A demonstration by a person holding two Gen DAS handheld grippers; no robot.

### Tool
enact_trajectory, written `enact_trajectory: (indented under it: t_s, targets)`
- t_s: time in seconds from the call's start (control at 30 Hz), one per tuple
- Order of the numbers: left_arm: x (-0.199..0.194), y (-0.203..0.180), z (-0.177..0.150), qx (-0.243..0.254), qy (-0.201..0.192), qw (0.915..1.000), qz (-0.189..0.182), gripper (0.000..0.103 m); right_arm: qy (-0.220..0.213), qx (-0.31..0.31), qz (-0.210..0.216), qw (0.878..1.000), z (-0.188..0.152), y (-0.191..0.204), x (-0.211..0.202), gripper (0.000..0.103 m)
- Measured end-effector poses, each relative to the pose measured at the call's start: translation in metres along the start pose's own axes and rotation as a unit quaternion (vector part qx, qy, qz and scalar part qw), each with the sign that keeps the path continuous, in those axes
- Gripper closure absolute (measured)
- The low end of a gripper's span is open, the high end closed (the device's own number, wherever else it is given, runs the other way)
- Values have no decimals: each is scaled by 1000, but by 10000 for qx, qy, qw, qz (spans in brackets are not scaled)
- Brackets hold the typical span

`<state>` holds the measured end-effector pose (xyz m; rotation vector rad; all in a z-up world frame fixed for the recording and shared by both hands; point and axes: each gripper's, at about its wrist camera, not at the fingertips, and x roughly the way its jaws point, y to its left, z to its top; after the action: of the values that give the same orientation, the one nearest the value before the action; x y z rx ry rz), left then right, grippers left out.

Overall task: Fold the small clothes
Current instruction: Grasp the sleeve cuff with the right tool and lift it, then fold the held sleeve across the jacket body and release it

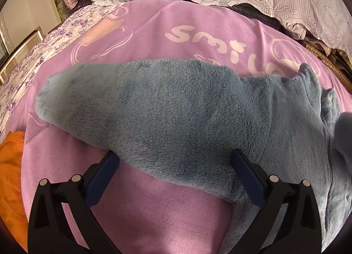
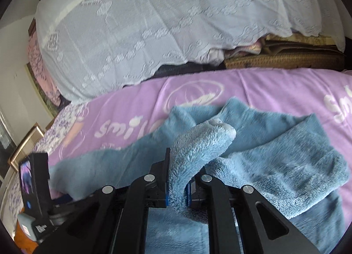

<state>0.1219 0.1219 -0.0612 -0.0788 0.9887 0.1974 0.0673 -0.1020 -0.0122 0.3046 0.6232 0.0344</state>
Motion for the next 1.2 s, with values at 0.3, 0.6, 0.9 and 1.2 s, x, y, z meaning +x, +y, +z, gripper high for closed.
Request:
enact_trajectory:
  t_s: [0.3,0.6,0.9,1.2]
  targets:
    - [1,8,3,-129,30,9999,-55,4,909,-1044,151,9903,-34,42,31,36]
    - [-2,13,4,-200,105,9996,-146,4,338,-866,240,9954,-28,16,-28,40]
    - [-44,2,0,83,427,9621,-2693,5,435,-494,110,9978,-34,-23,-37,62]
    - [-42,-50,-18,661,924,9177,-3807,21,-351,-86,-9,9993,-35,-87,-102,43]
